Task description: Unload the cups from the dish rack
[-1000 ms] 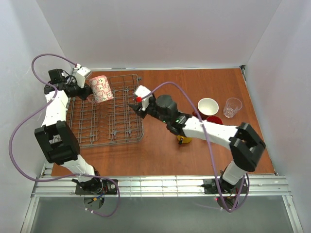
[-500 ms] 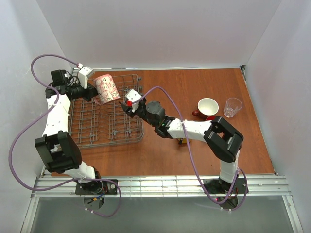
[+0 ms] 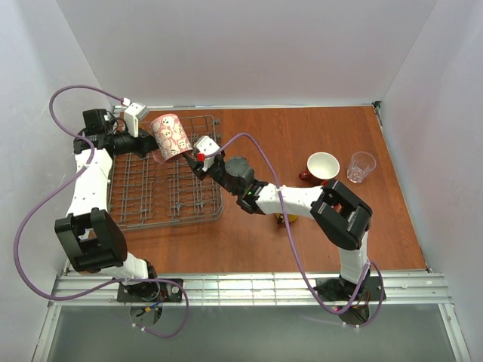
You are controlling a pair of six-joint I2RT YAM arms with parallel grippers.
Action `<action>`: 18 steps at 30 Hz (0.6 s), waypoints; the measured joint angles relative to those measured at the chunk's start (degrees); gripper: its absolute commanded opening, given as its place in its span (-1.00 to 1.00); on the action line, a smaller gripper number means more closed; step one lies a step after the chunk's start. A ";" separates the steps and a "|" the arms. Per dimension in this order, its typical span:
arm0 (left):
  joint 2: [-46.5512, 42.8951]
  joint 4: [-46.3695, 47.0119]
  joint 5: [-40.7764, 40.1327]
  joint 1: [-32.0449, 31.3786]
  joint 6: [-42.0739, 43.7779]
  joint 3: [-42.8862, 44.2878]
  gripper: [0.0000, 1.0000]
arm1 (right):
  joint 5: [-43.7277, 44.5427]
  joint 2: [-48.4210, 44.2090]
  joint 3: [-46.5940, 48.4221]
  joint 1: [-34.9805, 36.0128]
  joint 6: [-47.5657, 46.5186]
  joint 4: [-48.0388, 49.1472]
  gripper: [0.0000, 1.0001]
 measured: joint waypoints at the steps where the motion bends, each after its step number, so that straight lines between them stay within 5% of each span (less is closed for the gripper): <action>1: -0.09 0.02 0.17 -0.04 -0.57 -0.07 -1.00 | 0.31 0.04 0.22 0.00 0.26 0.02 -0.01; 9: -4.28 1.86 1.75 -0.74 -7.87 -4.55 -1.00 | 1.70 0.61 2.29 0.22 2.16 1.01 -0.52; 12: -5.70 1.70 1.31 -0.70 -11.56 -5.60 -1.00 | 3.34 1.01 2.54 0.17 1.68 1.64 -0.97; 16: -6.23 1.44 1.33 -1.07 -15.96 -6.05 -1.00 | 4.85 0.98 2.54 -0.20 1.86 1.73 -0.97; 18: -6.23 1.33 1.33 -1.09 -16.35 -6.12 -0.64 | 5.64 0.68 2.40 -0.13 1.88 1.64 -0.97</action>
